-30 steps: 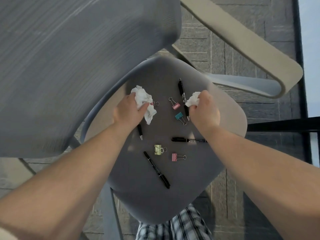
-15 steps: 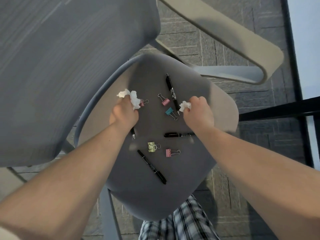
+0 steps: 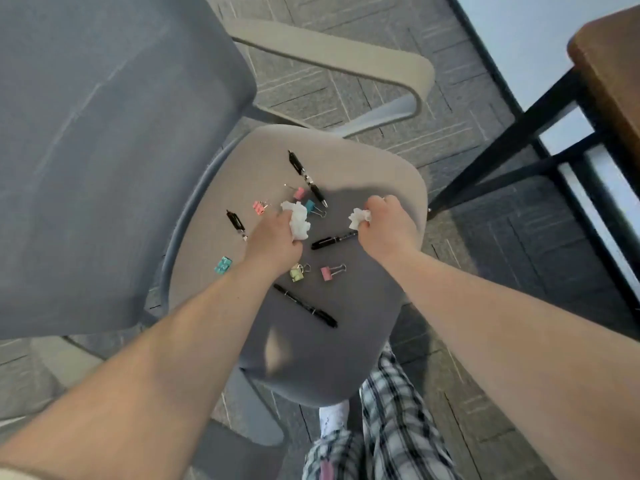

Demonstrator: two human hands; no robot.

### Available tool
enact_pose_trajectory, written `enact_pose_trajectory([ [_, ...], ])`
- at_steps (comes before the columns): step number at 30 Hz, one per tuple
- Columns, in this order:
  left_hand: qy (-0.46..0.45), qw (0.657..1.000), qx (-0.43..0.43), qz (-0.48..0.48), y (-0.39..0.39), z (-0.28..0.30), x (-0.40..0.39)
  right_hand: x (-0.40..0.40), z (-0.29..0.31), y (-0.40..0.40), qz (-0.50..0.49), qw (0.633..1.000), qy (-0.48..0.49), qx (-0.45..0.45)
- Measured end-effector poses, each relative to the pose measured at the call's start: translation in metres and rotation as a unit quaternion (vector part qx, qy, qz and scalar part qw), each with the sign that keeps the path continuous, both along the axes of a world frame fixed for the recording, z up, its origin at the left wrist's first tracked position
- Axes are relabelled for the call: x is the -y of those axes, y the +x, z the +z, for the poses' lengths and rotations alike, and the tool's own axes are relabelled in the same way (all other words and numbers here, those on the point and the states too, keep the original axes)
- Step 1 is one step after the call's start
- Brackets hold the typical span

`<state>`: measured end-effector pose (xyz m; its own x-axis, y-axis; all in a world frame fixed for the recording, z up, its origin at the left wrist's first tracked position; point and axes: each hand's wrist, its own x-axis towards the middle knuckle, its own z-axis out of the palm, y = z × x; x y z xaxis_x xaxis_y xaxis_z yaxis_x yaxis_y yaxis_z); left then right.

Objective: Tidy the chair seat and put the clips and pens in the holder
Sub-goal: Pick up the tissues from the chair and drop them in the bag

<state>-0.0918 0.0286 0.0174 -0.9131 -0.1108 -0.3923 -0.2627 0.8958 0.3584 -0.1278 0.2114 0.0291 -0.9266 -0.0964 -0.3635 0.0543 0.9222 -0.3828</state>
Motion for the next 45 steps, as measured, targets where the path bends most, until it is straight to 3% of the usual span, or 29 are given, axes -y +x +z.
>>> enact_pose_trajectory([
  [9, -0.033, 0.975, 0.030, -0.217, 0.073, 0.001, -0.102, -0.101, 0.003, 0.160, -0.181, 0.983, -0.016, 0.039],
  [17, -0.032, 0.907, 0.103, -0.408, 0.174, 0.000, -0.272, -0.235, 0.004, 0.328, -0.363, 0.928, 0.022, 0.078],
  [22, -0.021, 0.840, 0.143, -0.523, 0.253, -0.008, -0.355, -0.297, -0.005, 0.428, -0.478, 0.875, 0.015, 0.077],
  [32, -0.109, 0.738, 0.164, -0.646, 0.451, -0.038, -0.489, -0.388, -0.047, 0.649, -0.629, 0.772, -0.023, 0.089],
  [39, -0.070, 0.702, 0.182, -0.685, 0.589, -0.079, -0.572, -0.430, -0.085, 0.793, -0.722, 0.678, -0.084, 0.115],
  [45, -0.047, 0.711, 0.208, -0.670, 0.661, -0.121, -0.614, -0.444, -0.125, 0.855, -0.779, 0.605, -0.146, 0.081],
])
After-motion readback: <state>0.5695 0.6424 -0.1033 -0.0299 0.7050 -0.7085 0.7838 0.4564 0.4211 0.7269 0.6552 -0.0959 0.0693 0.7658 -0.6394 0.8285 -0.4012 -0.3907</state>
